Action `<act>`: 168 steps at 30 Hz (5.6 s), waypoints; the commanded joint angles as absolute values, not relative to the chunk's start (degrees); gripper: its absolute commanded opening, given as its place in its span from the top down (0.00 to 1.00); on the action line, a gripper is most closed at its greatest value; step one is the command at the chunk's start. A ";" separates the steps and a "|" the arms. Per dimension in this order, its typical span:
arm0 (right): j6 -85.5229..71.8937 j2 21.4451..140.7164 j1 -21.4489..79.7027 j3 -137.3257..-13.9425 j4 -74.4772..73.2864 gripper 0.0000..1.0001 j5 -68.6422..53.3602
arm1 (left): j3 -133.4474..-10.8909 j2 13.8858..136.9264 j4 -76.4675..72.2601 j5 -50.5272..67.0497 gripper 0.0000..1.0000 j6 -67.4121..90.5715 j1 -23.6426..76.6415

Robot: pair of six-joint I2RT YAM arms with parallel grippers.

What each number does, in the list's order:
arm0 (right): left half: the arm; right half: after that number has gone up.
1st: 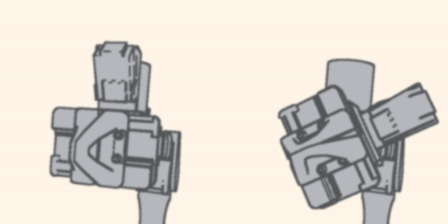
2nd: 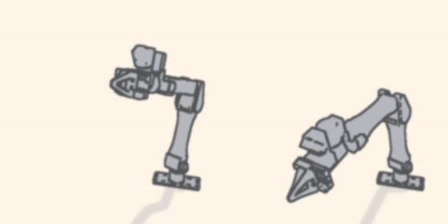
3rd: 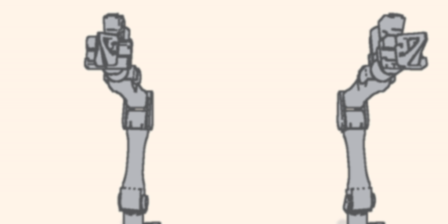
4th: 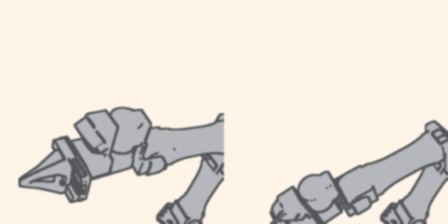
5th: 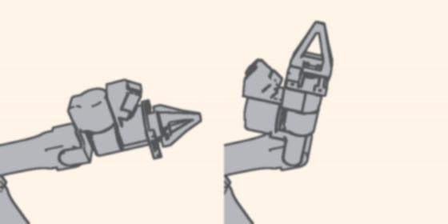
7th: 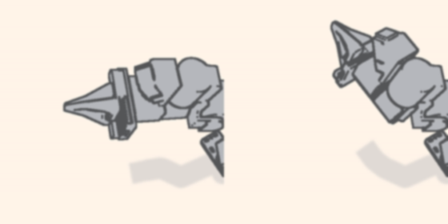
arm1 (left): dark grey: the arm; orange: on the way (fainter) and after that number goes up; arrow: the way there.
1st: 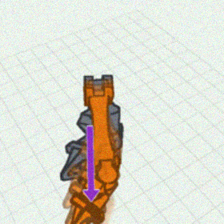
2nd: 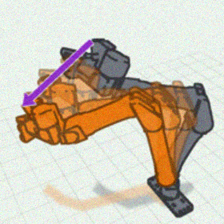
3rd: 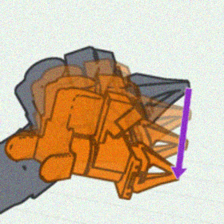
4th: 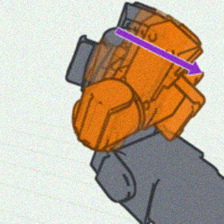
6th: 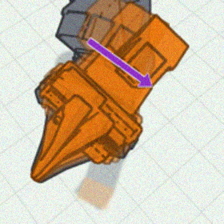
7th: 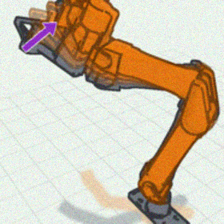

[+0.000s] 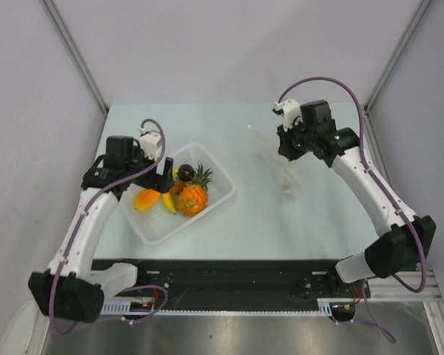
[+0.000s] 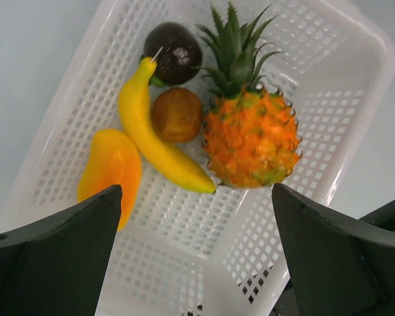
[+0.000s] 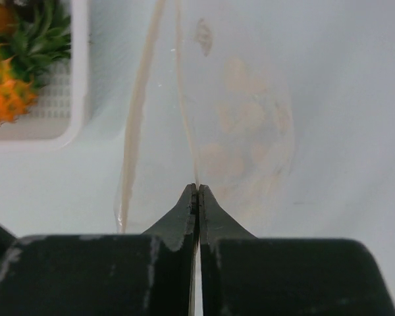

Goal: Place the food in the zip-top bag and seal the zipper
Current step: Pick up the zipper food storage bag at the center of the board, then open the zipper of the food storage bag at the center of the board, then pick up the fake fruit from the bin.

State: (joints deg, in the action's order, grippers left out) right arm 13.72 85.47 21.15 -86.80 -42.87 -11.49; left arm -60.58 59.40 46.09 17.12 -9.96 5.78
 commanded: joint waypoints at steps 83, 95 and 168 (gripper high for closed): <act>-7.65 72.60 12.38 -62.75 -31.46 0.82 -33.06 | -83.31 92.46 37.52 17.23 1.00 -6.50 39.88; 3.43 71.37 19.25 -68.82 -34.63 0.66 -19.60 | -87.01 94.22 42.19 17.05 1.00 -10.11 44.30; -12.92 74.88 10.28 -57.04 -29.53 1.00 -35.60 | -85.26 75.51 22.08 32.24 1.00 4.38 29.26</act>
